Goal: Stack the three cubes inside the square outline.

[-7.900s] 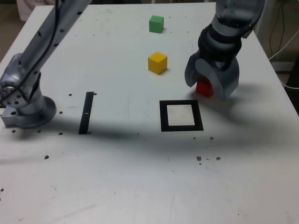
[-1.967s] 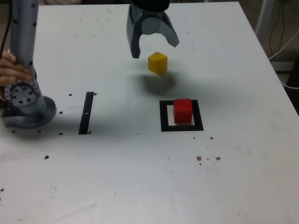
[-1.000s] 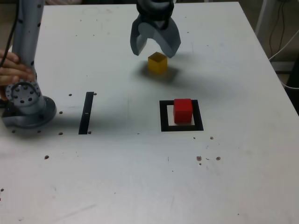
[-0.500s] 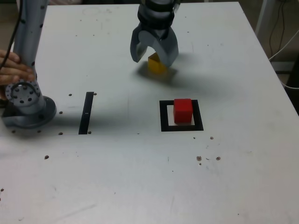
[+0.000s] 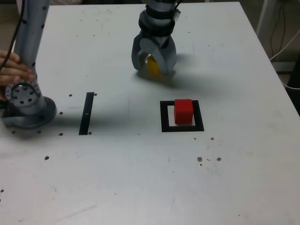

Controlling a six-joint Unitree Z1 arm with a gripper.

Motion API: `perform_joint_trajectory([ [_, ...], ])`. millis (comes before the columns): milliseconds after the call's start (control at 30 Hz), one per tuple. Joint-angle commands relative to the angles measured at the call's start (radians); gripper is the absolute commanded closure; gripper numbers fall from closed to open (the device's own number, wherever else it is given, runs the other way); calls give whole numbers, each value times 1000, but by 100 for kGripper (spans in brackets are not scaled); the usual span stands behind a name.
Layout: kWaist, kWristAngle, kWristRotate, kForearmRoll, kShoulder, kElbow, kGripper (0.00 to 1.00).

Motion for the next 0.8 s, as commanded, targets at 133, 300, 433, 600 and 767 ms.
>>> perform_joint_trajectory([
  [133,-2,-13,2,9,9,-22,41],
  [300,-2,-16,2,26,11,-41,54],
  [433,-3,-18,2,40,12,-55,64],
  [600,-3,-26,1,63,25,-80,65],
  [767,-3,-27,-7,89,32,-119,65],
])
